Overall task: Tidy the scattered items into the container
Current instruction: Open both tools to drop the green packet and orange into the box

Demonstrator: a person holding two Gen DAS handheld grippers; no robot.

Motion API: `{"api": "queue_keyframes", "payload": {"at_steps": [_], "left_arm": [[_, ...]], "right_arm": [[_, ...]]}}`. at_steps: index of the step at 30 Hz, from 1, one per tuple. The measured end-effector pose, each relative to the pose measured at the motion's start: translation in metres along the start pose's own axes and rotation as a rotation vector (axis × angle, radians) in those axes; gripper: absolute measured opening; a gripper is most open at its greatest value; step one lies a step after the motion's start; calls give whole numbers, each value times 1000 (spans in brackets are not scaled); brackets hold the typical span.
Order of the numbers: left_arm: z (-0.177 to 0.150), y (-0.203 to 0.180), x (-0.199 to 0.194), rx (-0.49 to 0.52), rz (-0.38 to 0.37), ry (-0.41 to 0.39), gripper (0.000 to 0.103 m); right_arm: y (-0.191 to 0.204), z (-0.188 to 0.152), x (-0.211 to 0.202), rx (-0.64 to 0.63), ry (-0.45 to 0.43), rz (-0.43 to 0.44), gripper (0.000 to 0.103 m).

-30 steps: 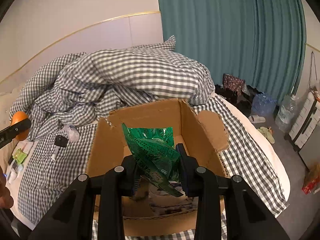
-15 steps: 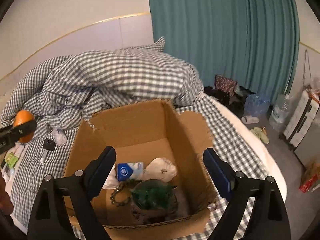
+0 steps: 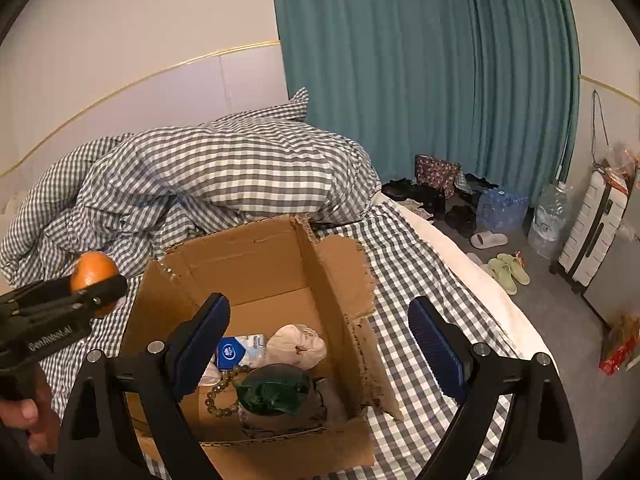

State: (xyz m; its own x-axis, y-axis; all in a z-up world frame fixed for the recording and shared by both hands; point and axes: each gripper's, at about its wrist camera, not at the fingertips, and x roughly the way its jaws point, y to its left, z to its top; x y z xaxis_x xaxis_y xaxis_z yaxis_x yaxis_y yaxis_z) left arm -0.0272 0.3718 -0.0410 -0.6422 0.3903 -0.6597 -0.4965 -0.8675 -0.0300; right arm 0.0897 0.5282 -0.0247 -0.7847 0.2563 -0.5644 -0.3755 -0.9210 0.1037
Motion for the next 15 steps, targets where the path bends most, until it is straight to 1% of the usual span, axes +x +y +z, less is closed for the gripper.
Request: {"api": "queue_keyframes", "payload": {"at_steps": [4,10,12,13,14,15], "left_arm": [[1,-13,4,22,-26,8,58],[1,-16,1,19,-33,-1,58],[2,-16,-1,22,-33,-13,60],[3,-16,-4,24,-31,-29,71],[4,-16,-8,25,-26,-44,88],[6,-16,-12,23,-23,-63,94]], "right_arm": [[-4,0,-2,10,-5,-5,91],[-2,-1,-3,12,4,14,91],[-1,-1,-4,15,1,16,91],[0,-1,-4,17,0,16,91],[1,-1,-5,16,-1,16,91],[2,-1,-5,15,-2,15,91]]}}
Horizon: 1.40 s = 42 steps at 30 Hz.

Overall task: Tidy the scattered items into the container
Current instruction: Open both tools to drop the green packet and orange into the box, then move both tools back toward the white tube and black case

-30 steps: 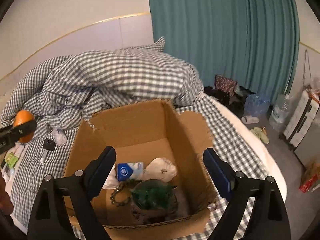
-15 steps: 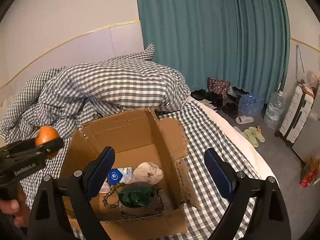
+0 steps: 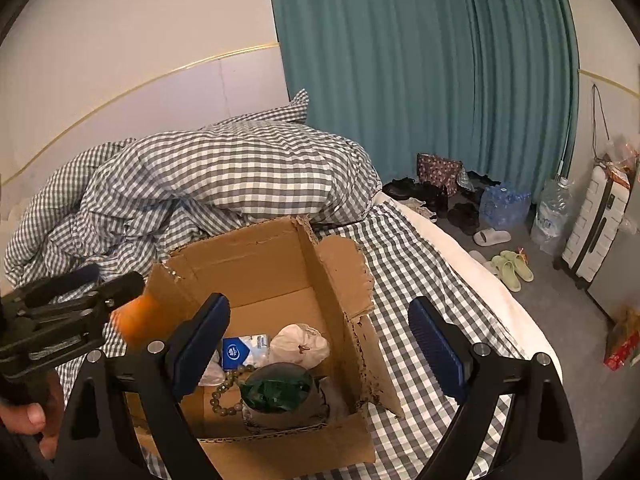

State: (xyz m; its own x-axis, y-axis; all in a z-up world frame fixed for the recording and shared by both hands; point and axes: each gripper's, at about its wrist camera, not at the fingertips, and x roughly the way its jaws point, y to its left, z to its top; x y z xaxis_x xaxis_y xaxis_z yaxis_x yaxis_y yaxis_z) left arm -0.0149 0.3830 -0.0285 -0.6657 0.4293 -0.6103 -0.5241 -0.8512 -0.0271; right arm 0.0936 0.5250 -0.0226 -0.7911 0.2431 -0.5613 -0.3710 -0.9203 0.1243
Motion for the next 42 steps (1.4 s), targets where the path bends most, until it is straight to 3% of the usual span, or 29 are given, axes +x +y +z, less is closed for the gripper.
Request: {"api": "queue_keyframes", "payload": {"at_steps": [3,17,42], "left_arm": [[6,1,-13,-8,-12,-48,99],[7,41,-42,-60,41,-66,100],[-19,201,-135,-215,235,-137,101]], "right_arm": [[3,1,-1,-3,-2,2,91],[37,11,-17,-46,-31,25,91],[201,15,-42,-177,-96,174,103]]}}
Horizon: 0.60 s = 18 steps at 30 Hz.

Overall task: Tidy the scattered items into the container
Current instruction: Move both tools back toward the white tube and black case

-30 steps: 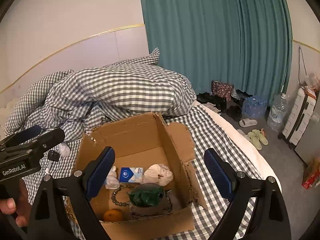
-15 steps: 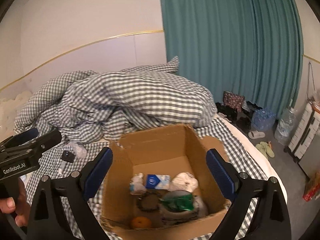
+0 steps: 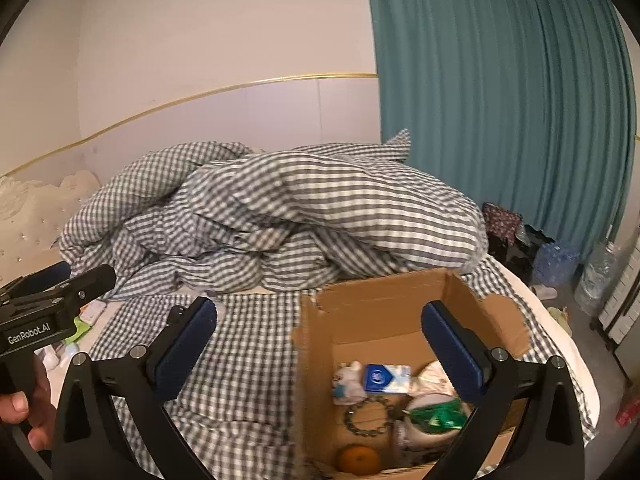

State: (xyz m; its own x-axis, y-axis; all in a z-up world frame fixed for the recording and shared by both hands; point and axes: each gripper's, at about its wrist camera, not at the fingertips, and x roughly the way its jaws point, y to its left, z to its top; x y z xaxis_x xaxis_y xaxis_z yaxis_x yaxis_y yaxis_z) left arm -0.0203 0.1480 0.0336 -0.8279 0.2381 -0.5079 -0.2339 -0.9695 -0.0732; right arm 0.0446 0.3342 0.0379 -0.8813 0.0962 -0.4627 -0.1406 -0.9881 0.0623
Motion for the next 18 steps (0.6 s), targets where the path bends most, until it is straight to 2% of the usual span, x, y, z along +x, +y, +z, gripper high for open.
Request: {"api": "queue_keyframes", "payload": {"at_steps": [9,18], "left_arm": [[-5,65,-12,-60,69,-12,103],[-15,128,-6,-121,157,12,103]], "right_arm": [[54,2,11,-49,6,53,103],[95,-2,34,-80,34,98,103]]}}
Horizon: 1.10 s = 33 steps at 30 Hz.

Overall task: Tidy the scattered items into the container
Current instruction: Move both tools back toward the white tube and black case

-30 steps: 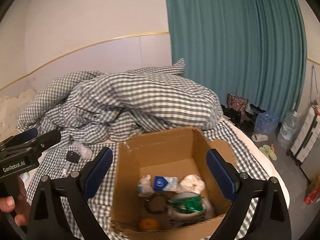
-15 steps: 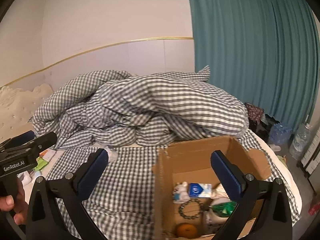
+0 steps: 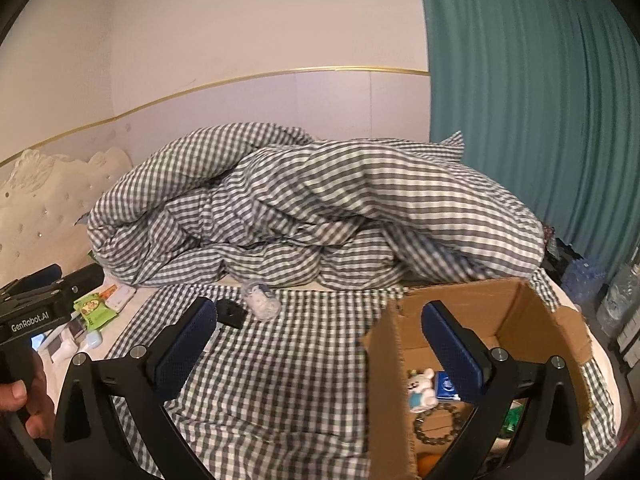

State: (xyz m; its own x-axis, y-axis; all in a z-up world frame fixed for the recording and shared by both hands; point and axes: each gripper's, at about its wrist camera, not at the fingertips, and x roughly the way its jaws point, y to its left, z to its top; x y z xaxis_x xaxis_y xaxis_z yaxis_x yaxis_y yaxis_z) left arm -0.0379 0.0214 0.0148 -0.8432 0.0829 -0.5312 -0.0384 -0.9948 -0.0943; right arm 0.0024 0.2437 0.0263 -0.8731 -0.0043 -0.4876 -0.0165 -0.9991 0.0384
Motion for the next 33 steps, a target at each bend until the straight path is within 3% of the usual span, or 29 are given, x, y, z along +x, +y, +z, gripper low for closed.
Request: {"api": "queue_keyframes", "payload": {"at_steps": [13,33], "left_arm": [[-14,61,55,-49,82,76,103],[-70,46,208,20,85,275,103]], "right_arm": [[43,-8,66,-39,73,62,103],[41,-46,174,-22,213,102,103]]}}
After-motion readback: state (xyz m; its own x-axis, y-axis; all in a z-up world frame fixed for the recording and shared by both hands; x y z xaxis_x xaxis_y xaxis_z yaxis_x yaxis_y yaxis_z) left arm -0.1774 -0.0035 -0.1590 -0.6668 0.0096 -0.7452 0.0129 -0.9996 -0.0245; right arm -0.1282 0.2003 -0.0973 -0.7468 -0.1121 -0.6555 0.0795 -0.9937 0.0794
